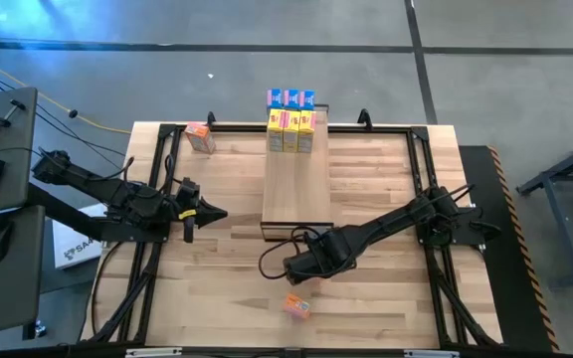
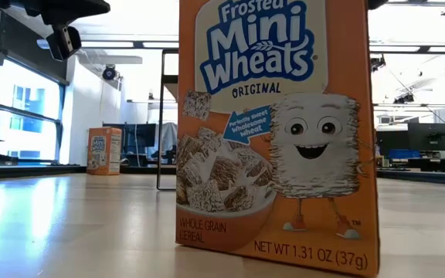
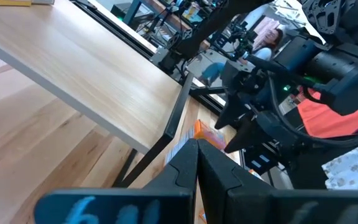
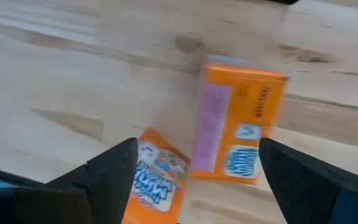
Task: Stack cereal on shelf
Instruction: Put the bottom right orange cereal box on the shelf
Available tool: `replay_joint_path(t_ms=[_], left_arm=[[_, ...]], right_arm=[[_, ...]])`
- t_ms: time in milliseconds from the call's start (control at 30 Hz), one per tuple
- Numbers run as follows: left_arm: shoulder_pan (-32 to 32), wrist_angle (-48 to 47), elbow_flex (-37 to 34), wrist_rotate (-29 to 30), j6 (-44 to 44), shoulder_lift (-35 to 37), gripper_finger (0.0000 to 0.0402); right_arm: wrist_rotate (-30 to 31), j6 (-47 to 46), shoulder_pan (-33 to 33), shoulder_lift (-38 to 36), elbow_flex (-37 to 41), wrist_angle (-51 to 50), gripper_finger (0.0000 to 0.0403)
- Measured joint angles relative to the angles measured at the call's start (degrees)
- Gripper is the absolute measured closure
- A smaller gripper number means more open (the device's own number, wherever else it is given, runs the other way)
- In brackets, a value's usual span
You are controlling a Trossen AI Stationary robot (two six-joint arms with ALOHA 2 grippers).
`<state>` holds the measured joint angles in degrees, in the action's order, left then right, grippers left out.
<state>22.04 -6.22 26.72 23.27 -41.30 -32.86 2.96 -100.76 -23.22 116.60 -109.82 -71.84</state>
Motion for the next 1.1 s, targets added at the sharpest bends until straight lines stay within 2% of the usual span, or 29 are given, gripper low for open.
replay_joint_path(t_ms=[500,767,900,1100], left_arm=[[0.00,-0.03,0.00,-0.07,-0.04,-0.02,0.0401],[0.00,-0.13,0.00,-0.09,-0.11,0.00,0.0401],[0.00,-0.28,0.00,-0.13,-0.46,0.00,0.0401],[0.01,-0.46,0.00,-0.15,-0.46,0.00,0.0401]], right_arm=[[1.68,-1.38,1.10,0.96,0.04,-2.21,0.0086],[0.12,-0.29,1.96,3.40,0.07,-2.14,0.0088],[-0.01,-0.97,1.97,3.43,0.07,-2.17,0.0114],[-0.66,-0.82,1.97,3.43,0.07,-2.22,0.0186]])
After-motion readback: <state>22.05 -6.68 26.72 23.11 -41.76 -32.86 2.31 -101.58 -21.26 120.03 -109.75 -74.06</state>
